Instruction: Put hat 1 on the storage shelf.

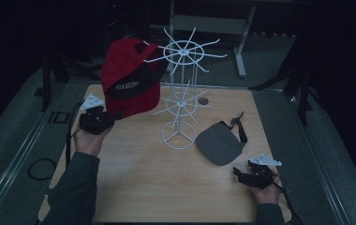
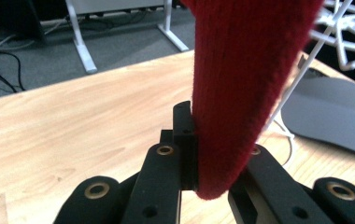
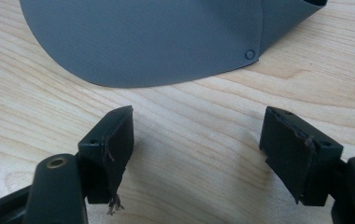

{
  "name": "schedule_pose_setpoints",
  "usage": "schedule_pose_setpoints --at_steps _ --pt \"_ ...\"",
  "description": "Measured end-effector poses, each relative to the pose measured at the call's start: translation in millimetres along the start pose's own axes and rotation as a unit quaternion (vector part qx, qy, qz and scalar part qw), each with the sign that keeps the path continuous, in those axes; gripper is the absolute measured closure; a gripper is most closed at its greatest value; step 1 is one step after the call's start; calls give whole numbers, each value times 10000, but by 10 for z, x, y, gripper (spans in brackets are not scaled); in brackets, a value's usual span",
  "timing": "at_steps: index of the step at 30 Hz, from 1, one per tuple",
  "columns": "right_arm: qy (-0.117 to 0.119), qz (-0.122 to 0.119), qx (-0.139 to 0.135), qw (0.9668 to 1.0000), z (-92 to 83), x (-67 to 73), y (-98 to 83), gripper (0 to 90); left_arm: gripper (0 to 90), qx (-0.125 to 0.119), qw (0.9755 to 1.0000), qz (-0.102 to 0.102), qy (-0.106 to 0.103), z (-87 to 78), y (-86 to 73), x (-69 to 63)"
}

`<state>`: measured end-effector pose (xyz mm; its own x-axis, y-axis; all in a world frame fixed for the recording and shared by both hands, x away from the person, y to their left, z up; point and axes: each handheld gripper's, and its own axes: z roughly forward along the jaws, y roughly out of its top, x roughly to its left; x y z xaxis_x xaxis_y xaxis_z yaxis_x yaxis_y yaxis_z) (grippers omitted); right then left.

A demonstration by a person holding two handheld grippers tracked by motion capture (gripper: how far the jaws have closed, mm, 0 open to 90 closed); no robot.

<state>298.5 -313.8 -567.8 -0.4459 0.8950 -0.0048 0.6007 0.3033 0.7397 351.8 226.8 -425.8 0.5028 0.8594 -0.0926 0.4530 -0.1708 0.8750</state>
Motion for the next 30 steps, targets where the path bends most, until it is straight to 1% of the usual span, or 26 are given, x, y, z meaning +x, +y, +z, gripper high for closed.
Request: schedule_pose_setpoints --at_steps 7,10,12,16,19,21,24,28,30 --pt "-3 -10 -6 10000 1 -1 0 261 852 174 9998 -8 -48 101 -162 -28" --pt "-1 -11 -4 10000 1 -1 0 261 840 159 9997 -32 -186 126 -224 -39" --pt "-2 -10 -5 10000 1 -1 0 261 812 146 9996 -19 -228 128 -247 -44" --pt "-1 8 -2 10000 0 1 0 261 691 177 9995 12 -262 110 -283 -52" --pt "-1 3 -1 10000 0 1 0 261 613 162 9996 -4 -227 80 -311 -42" --pt "-1 2 0 10000 0 1 0 261 578 171 9996 -19 -220 62 -337 -30" --pt "-4 1 -3 10000 0 1 0 261 530 220 9997 -2 -92 34 -383 -10" --pt "-2 -5 0 10000 0 0 0 261 506 199 9998 -48 20 -3 -455 23" --pt "-3 -6 -2 10000 0 0 0 261 501 243 9997 -50 54 -13 -485 35"
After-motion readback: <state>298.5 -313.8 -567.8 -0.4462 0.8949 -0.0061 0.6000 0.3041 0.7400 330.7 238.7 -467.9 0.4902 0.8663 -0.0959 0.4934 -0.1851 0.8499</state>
